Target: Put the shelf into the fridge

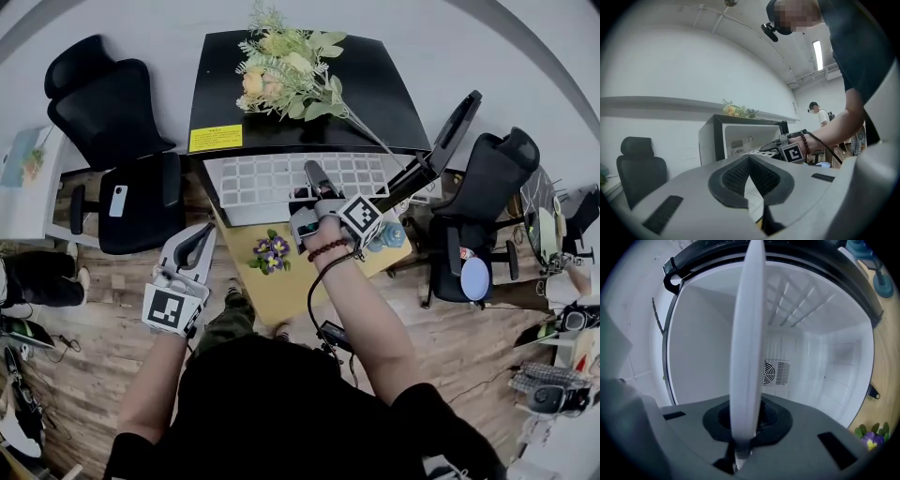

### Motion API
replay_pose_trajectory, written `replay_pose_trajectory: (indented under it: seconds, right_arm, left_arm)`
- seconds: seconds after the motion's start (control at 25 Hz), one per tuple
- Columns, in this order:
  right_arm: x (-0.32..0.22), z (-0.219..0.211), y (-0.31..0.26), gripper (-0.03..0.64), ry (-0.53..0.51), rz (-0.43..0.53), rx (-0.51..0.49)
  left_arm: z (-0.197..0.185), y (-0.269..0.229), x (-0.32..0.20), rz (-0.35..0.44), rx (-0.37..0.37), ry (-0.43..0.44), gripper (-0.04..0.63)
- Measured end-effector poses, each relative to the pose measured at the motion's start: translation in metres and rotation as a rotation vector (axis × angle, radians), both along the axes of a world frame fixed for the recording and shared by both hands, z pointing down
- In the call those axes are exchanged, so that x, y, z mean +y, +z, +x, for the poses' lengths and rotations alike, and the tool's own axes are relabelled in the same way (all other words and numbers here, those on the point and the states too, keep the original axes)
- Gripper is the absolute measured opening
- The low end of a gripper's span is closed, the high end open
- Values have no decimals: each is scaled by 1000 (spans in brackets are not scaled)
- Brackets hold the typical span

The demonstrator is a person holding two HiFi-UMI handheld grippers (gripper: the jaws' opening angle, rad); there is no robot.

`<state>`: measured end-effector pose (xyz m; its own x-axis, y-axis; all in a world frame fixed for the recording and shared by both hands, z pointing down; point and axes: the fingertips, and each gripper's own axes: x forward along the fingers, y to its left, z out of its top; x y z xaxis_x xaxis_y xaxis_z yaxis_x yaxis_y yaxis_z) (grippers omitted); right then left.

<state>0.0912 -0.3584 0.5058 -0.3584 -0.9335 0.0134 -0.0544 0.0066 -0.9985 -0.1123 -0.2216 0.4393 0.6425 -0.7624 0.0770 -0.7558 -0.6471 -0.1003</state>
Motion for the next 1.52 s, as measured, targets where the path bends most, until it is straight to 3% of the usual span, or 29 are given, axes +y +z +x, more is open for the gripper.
replay_pose_trajectory:
  seconds: [1.52]
  right_arm:
    - [-61, -2, 6, 44, -10, -6, 14]
  left_arm:
    - [-15, 1, -15, 1, -14, -26, 18]
